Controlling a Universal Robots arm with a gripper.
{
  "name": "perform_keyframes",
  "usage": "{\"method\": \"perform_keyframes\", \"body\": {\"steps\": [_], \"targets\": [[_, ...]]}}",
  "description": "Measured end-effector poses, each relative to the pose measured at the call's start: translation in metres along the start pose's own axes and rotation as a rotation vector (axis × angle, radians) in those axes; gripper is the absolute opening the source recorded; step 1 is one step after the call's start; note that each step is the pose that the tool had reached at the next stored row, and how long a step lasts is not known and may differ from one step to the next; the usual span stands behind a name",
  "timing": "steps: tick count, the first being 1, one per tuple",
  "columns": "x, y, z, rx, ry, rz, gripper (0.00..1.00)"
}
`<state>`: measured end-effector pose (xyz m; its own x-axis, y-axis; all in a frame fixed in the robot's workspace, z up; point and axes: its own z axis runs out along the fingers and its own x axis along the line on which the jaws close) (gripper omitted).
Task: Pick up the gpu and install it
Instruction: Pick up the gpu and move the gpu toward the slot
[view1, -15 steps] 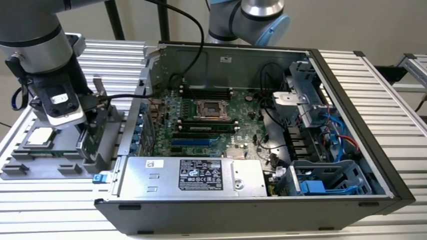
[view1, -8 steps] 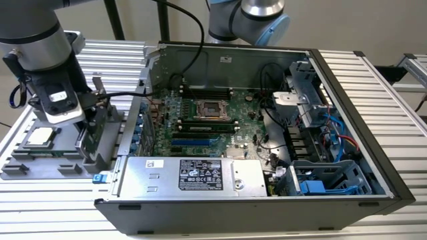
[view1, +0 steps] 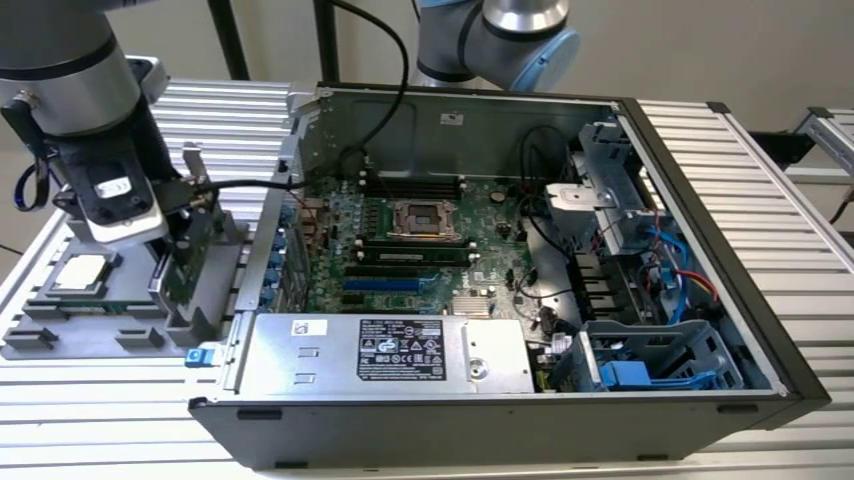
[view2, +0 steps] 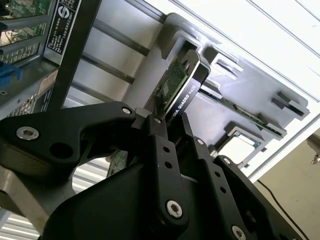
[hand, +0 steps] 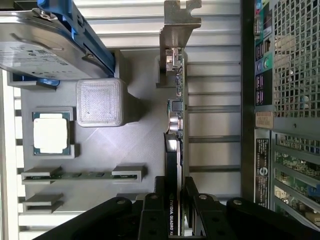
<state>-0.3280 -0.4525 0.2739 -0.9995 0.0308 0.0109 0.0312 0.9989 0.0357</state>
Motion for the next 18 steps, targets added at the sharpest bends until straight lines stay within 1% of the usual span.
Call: {"method": "perform_keyframes", "body": {"steps": [18], "targets": [[0.0, 0.0002, -0.0067, 0.0, 0.0001, -0.004, 0.0]]}}
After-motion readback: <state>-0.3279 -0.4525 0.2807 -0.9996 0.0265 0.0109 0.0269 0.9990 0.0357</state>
